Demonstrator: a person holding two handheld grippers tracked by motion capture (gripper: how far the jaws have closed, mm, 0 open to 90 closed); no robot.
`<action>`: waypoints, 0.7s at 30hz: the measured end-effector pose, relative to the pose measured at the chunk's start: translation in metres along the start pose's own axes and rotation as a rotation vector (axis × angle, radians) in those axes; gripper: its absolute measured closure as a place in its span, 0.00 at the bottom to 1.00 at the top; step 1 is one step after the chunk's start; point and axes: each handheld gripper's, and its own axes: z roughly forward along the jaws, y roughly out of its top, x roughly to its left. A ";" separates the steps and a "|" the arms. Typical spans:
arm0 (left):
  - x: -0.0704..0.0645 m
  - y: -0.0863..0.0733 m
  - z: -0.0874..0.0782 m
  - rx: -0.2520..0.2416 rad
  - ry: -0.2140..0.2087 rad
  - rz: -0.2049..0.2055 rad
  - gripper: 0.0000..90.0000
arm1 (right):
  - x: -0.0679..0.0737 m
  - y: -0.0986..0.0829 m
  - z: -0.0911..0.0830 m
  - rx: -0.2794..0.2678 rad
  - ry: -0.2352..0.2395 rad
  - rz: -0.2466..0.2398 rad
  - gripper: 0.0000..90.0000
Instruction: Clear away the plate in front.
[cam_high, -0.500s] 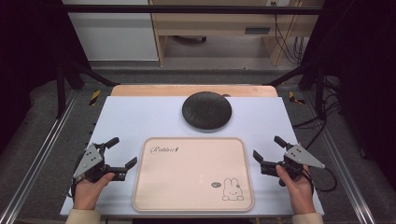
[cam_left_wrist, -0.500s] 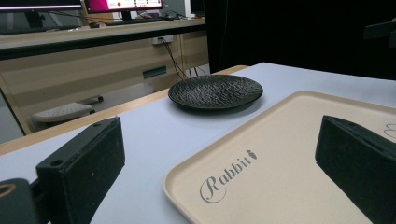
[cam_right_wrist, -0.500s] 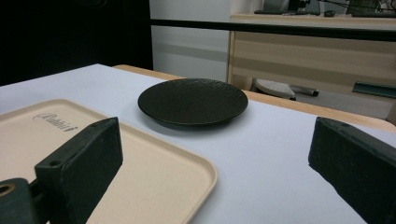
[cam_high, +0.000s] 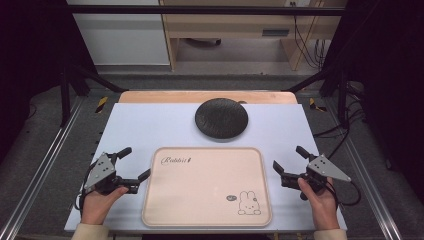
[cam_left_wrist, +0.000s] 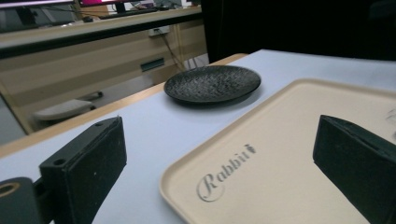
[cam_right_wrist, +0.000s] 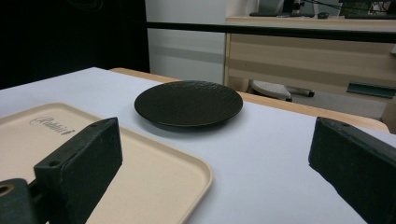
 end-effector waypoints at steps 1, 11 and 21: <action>-0.001 0.004 0.008 0.020 0.009 0.055 0.03 | 0.000 0.000 0.000 -0.002 -0.003 -0.002 0.03; 0.011 0.041 0.065 0.120 0.001 0.340 0.06 | -0.005 -0.002 0.002 0.007 -0.036 0.006 0.04; 0.011 0.074 0.137 0.197 -0.064 0.532 0.11 | -0.001 -0.002 0.006 0.012 -0.019 -0.002 0.04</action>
